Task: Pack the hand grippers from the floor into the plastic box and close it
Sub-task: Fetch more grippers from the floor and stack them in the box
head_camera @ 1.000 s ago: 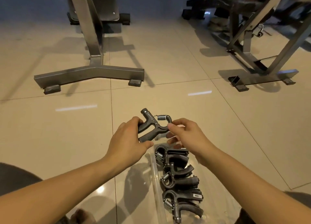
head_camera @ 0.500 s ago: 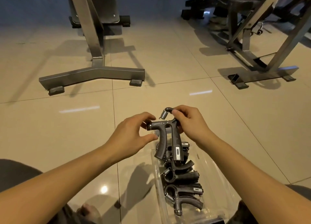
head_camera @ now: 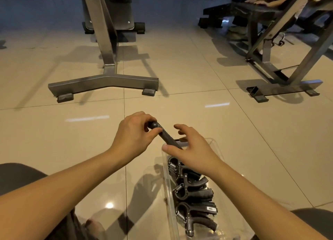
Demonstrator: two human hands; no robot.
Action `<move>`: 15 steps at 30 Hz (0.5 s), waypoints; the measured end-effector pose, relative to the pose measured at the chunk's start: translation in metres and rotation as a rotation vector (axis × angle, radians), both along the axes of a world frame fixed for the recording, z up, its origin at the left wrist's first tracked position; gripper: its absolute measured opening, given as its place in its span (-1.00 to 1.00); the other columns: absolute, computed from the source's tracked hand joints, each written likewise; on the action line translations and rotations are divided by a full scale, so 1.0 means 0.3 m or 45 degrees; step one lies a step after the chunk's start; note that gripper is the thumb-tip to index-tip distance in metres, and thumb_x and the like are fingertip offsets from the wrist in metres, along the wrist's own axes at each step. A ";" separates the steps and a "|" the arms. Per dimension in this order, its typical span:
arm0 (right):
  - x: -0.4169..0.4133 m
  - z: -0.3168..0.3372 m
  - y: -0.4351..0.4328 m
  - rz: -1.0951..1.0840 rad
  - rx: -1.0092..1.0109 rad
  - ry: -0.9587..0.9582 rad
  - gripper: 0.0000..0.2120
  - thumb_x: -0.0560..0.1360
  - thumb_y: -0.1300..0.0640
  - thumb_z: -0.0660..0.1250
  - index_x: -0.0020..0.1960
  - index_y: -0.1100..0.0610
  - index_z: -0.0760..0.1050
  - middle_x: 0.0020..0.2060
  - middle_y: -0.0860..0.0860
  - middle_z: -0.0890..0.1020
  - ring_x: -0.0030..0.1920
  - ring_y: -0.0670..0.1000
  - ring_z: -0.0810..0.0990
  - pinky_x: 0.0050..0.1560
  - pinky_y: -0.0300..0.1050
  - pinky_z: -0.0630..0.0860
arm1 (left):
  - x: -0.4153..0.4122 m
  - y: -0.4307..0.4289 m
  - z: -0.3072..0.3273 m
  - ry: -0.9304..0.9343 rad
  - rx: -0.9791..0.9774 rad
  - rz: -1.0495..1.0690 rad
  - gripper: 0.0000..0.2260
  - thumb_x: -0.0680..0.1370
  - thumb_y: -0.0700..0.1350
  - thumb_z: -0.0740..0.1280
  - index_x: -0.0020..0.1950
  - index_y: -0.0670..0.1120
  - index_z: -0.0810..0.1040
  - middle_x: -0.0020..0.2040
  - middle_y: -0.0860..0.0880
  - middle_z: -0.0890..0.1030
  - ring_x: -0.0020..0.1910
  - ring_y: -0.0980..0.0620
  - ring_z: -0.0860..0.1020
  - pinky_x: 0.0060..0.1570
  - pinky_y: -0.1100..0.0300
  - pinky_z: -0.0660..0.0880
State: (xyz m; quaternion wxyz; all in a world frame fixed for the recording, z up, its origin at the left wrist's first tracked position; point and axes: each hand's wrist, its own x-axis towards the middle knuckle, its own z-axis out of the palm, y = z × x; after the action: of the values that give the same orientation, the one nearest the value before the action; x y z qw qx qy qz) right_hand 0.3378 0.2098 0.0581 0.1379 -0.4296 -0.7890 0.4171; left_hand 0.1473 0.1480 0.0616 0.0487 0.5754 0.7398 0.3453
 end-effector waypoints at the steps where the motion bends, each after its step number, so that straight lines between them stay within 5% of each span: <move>1: -0.008 -0.010 -0.005 -0.023 0.039 -0.011 -0.37 0.46 -0.20 0.44 0.47 -0.07 0.36 0.27 -0.10 0.48 0.15 -0.09 0.56 0.18 -0.02 0.54 | 0.003 0.004 0.001 0.001 -0.003 -0.005 -0.82 0.48 0.04 0.50 0.00 -0.02 0.70 -0.18 0.10 0.61 -0.22 0.12 0.55 -0.12 0.02 0.56; 6: -0.002 -0.001 0.011 -0.119 0.198 0.043 -0.79 0.57 0.02 0.32 0.17 -0.01 0.62 0.00 -0.08 0.63 -0.14 -0.16 0.58 -0.19 -0.22 0.47 | 0.018 0.009 0.011 -0.092 -0.006 -0.031 -0.83 0.46 0.06 0.51 -0.06 0.00 0.67 -0.18 0.11 0.62 -0.19 0.10 0.57 -0.11 0.03 0.57; 9: 0.018 0.008 0.024 -0.117 0.184 0.125 -0.87 0.58 0.05 0.32 0.01 -0.03 0.66 -0.15 -0.13 0.64 -0.16 -0.17 0.57 -0.19 -0.25 0.46 | 0.009 0.011 0.007 -0.318 -0.094 -0.074 -0.83 0.47 0.00 0.52 0.01 0.00 0.67 -0.10 0.11 0.64 -0.08 0.11 0.59 0.00 0.06 0.58; 13: 0.035 0.017 0.059 -0.163 -0.053 0.270 -0.89 0.56 0.03 0.36 -0.09 -0.02 0.64 -0.20 -0.06 0.63 -0.17 0.02 0.66 -0.11 0.07 0.66 | 0.013 0.014 0.017 -0.581 -0.200 -0.102 -0.83 0.52 -0.06 0.47 0.10 -0.02 0.67 -0.04 0.11 0.69 -0.02 0.18 0.63 0.01 0.28 0.54; 15: 0.042 0.015 0.065 -0.148 -0.003 0.238 -0.89 0.57 -0.01 0.36 0.04 -0.01 0.61 -0.10 -0.06 0.61 -0.13 0.07 0.66 -0.07 0.16 0.65 | 0.020 0.018 0.024 -0.686 -0.194 -0.081 -0.86 0.52 -0.09 0.48 0.07 -0.04 0.67 -0.07 0.04 0.71 -0.08 0.09 0.65 -0.12 0.32 0.57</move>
State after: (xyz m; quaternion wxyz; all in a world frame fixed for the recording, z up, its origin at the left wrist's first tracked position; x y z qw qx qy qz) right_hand 0.3504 0.2291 0.0627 0.2344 -0.4341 -0.7460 0.4473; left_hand 0.1534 0.1534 0.0686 0.2976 0.4806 0.7055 0.4276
